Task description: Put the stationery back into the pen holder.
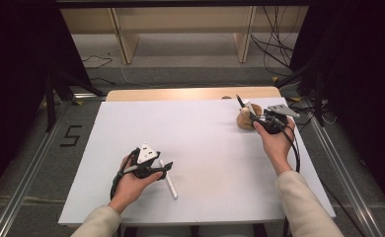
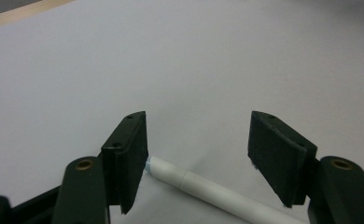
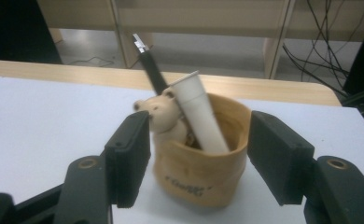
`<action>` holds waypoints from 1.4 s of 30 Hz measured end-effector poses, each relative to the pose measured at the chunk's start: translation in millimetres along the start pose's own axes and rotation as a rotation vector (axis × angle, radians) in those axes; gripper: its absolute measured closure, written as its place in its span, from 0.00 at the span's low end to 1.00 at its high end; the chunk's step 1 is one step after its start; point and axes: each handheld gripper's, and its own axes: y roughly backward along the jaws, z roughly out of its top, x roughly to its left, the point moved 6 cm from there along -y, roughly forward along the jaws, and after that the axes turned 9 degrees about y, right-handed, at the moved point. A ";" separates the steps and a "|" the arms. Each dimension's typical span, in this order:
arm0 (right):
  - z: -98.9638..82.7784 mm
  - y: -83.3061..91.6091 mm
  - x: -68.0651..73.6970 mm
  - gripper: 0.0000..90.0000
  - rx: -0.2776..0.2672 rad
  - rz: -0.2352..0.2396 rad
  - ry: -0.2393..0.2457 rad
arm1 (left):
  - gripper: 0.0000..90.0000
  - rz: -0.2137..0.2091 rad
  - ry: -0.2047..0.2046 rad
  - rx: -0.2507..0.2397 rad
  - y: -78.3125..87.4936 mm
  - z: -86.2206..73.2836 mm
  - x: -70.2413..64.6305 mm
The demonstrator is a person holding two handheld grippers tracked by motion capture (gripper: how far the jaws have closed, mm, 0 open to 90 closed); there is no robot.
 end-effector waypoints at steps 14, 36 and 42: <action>-28.9 25.0 50.0 0.41 0.025 0.132 0.030 | 0.57 0.031 0.024 0.021 -2.7 -2.6 12.3; -57.4 63.3 150.7 0.40 0.049 0.352 0.099 | 0.70 0.050 0.023 0.037 -2.8 -4.5 18.9; -62.6 71.4 166.7 0.41 0.050 0.367 0.111 | 0.69 0.047 0.015 0.034 -0.8 -4.6 17.4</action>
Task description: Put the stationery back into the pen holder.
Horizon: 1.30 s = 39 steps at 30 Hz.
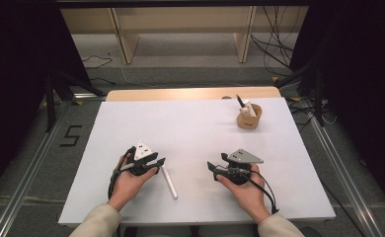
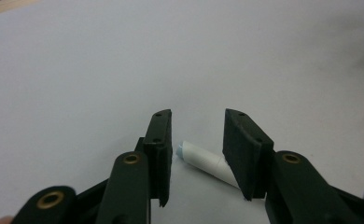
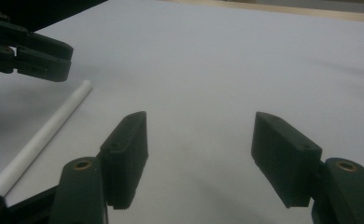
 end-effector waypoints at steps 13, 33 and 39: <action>-12.6 -0.2 43.1 0.45 0.010 0.039 0.008 | 0.66 -0.005 0.012 -0.001 0.6 -0.5 2.0; -9.5 -17.8 112.0 0.55 0.074 0.148 0.060 | 0.66 -0.009 0.007 0.007 -1.6 -1.0 0.3; -5.8 -27.9 125.5 0.57 0.100 0.146 0.072 | 0.66 -0.010 0.006 0.007 -1.7 -1.0 0.3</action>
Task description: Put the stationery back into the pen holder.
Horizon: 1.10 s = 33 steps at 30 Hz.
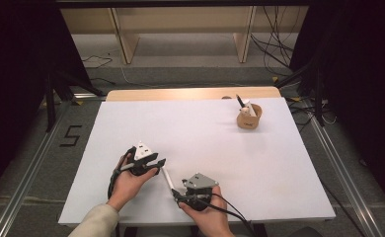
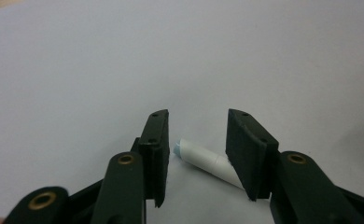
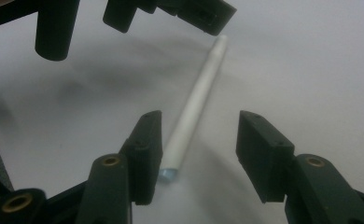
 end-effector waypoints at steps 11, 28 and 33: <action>11.2 -19.1 1.1 0.60 0.054 -0.024 0.013 | 0.66 -0.001 0.004 0.000 0.0 0.0 0.5; 14.7 -33.2 4.4 0.65 0.118 -0.035 0.022 | 0.66 0.001 0.004 -0.002 0.1 0.4 1.3; 14.0 -36.4 5.6 0.66 0.145 -0.040 0.032 | 0.66 0.001 0.009 -0.005 -0.1 0.6 1.4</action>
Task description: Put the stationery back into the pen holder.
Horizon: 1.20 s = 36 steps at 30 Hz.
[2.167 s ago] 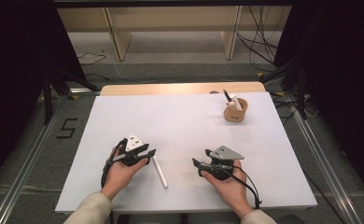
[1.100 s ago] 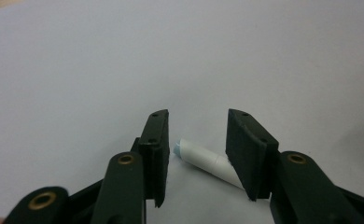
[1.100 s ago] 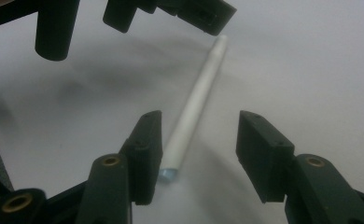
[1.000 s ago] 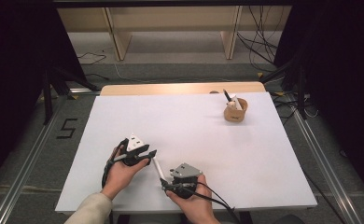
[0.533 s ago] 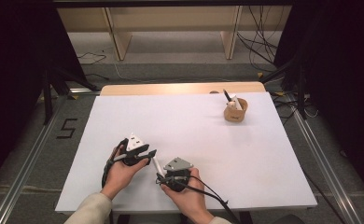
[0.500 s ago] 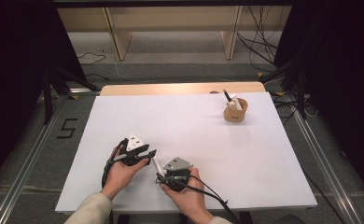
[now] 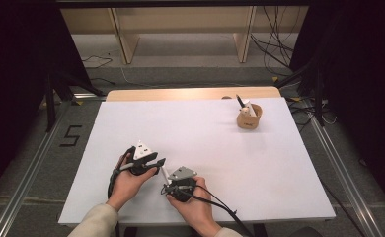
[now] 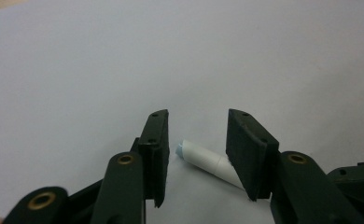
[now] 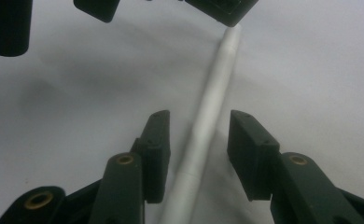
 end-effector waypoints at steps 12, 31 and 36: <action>1.4 -2.2 2.1 0.70 0.039 -0.030 0.022 | 0.66 0.006 0.002 0.002 0.6 0.5 2.8; 3.6 -2.7 5.3 0.79 0.073 -0.050 -0.007 | 0.66 0.006 0.003 0.001 0.0 0.5 2.7; 4.0 -2.9 5.5 0.81 0.080 -0.059 -0.004 | 0.66 0.006 0.004 -0.001 -0.2 0.6 2.4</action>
